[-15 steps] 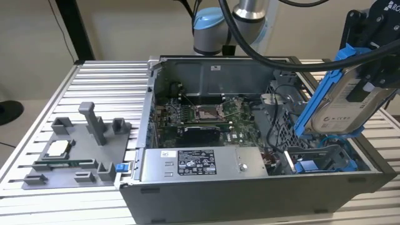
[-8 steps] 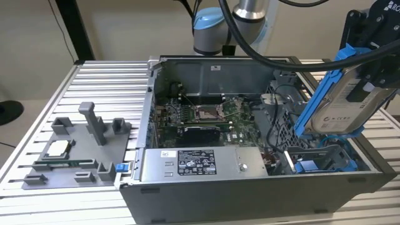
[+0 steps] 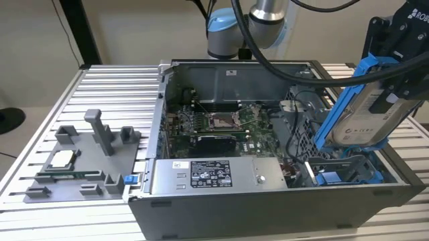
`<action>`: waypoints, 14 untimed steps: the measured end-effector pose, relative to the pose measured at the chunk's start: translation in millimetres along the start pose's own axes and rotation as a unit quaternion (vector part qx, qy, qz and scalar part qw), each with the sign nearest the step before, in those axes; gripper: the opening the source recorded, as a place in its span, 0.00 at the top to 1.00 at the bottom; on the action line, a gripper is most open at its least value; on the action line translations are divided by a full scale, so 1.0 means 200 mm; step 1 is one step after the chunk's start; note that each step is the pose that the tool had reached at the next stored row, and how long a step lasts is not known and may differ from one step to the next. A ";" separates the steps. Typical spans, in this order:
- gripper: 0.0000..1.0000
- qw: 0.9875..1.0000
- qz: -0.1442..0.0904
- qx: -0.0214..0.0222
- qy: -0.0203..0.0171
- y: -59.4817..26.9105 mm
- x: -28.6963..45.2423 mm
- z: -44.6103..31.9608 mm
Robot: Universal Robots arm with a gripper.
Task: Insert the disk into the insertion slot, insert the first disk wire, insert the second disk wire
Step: 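Insert the disk into the insertion slot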
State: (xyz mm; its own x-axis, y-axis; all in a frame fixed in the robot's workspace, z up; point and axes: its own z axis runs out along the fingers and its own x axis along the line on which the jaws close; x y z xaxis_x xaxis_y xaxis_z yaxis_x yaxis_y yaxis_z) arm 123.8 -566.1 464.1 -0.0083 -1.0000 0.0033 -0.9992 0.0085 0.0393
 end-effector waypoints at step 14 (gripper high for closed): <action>1.00 1.000 0.000 0.000 0.000 -0.012 0.021 0.073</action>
State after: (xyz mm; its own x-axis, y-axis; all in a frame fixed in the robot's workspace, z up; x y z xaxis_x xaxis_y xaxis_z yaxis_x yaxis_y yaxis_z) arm 125.7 -570.5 449.5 -0.0083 -1.0000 0.0033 -0.9992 0.0085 0.0393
